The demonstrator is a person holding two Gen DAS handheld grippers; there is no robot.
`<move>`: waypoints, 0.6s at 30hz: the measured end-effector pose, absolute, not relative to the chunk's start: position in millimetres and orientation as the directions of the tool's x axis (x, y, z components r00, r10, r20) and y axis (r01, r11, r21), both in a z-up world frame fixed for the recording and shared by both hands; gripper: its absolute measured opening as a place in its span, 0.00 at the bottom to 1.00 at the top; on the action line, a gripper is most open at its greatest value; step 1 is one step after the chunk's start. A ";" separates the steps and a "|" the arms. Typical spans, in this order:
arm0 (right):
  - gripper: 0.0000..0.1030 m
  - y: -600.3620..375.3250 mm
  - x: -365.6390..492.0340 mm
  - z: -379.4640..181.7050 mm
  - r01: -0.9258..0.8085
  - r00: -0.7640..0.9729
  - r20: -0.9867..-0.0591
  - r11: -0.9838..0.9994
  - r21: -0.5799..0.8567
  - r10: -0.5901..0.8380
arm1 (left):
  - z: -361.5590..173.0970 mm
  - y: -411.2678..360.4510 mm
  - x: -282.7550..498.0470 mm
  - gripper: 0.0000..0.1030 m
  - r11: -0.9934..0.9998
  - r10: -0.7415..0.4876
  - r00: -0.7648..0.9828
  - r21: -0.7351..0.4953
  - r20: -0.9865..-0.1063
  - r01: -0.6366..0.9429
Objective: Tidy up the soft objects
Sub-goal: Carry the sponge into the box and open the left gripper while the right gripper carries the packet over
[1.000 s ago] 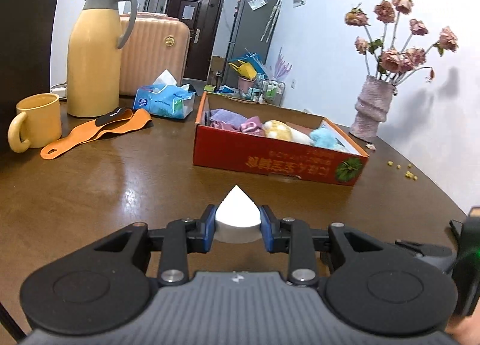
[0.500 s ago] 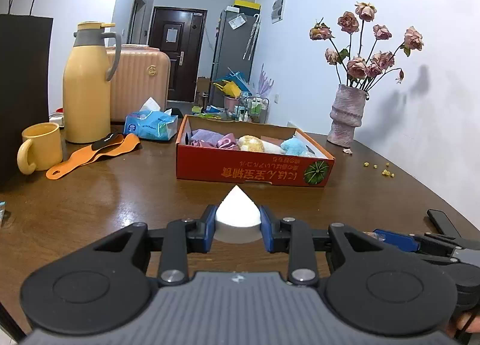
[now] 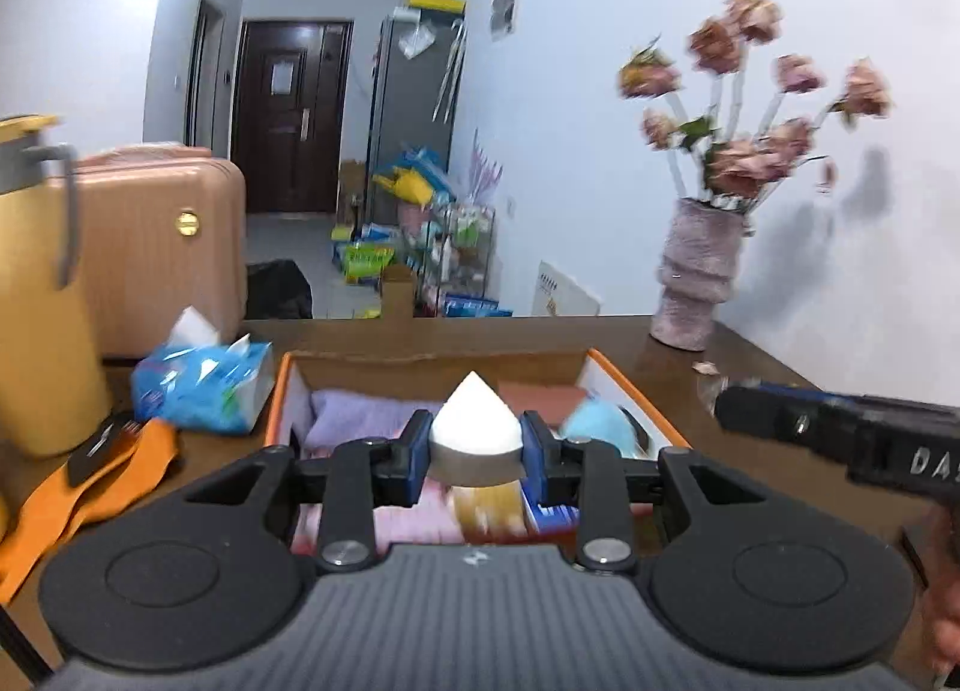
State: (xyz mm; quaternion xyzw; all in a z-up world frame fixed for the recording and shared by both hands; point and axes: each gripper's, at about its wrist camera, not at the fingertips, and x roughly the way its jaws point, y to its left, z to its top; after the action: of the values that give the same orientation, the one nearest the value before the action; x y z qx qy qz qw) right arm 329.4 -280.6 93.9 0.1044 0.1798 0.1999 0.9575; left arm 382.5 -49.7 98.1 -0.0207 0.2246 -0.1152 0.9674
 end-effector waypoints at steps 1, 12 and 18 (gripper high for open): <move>0.37 -281.4 352.1 97.8 -0.335 0.854 -0.310 0.898 0.286 0.418 | 96.3 -53.9 407.1 0.31 0.972 -0.233 0.865 -0.078 -0.445 0.221; 0.37 -258.8 544.7 73.9 -0.267 0.824 -0.428 0.920 0.286 0.372 | 23.1 -79.7 583.2 0.63 0.961 -0.272 0.756 -0.122 -0.595 0.250; 0.38 -245.3 594.7 35.2 -0.253 0.772 -0.499 0.911 0.325 0.393 | 10.8 -54.8 594.0 0.81 0.950 -0.312 0.734 -0.183 -0.604 0.253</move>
State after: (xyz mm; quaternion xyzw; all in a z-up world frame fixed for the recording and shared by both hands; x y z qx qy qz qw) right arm 594.7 -245.3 35.2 0.1205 0.2898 0.1729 0.9336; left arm 594.0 -54.8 10.8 -0.0445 0.3320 -0.1518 0.9299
